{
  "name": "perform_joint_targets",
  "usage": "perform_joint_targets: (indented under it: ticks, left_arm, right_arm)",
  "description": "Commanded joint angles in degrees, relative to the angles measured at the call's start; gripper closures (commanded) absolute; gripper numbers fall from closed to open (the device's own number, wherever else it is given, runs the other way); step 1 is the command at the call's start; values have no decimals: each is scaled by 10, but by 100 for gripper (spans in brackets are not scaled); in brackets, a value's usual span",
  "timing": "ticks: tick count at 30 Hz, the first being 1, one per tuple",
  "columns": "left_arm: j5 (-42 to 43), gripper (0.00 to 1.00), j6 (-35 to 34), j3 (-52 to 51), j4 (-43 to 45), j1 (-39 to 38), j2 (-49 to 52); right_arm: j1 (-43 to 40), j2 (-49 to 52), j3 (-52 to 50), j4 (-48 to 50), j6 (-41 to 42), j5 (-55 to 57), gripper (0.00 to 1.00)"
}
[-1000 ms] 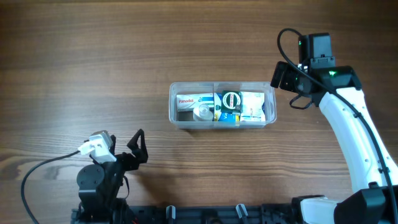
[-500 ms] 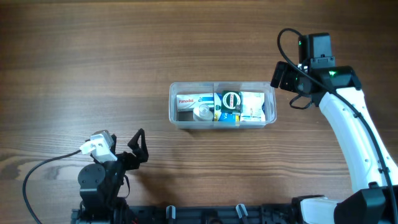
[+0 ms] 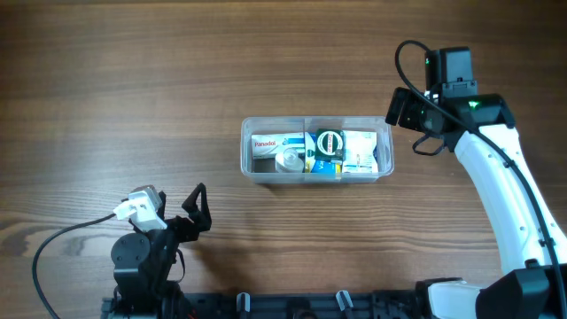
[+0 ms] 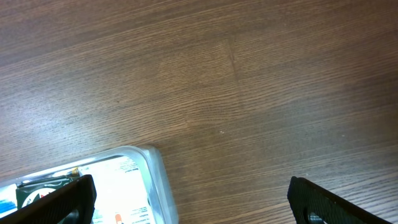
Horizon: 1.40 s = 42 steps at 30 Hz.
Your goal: Pack container
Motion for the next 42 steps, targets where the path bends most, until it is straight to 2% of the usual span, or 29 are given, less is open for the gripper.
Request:
perform_joint_targets:
  ticks: [1, 5, 14, 17, 21, 26, 30, 36, 42]
  left_arm:
    - [9, 0, 13, -3, 0, 5, -7]
    - [9, 0, 13, -3, 0, 5, -7]
    - [9, 0, 13, -3, 0, 5, -7]
    - [9, 0, 13, -3, 0, 5, -7]
    - [9, 0, 13, -3, 0, 5, -7]
    - [9, 0, 13, -3, 0, 5, -7]
    - [9, 0, 13, -3, 0, 5, -7]
    - [9, 0, 13, -3, 0, 5, -7]
    - [9, 0, 13, -3, 0, 5, -7]
  right_arm:
    - [-2, 5, 4, 2, -2, 8, 0]
    - [-2, -47, -2, 1, -2, 8, 0]
    - [-2, -230, -5, -8, -5, 24, 0]
    - [-2, -294, -34, 0, -26, 45, 0]
    - [-3, -387, -124, 32, -79, 43, 0]
    - [-3, -513, -299, 134, -80, 42, 0]
    - [-3, -611, -421, 170, -78, 24, 0]
    - [-3, -722, -509, 171, -78, 1, 0]
    - [-3, -779, -562, 169, -78, -3, 0]
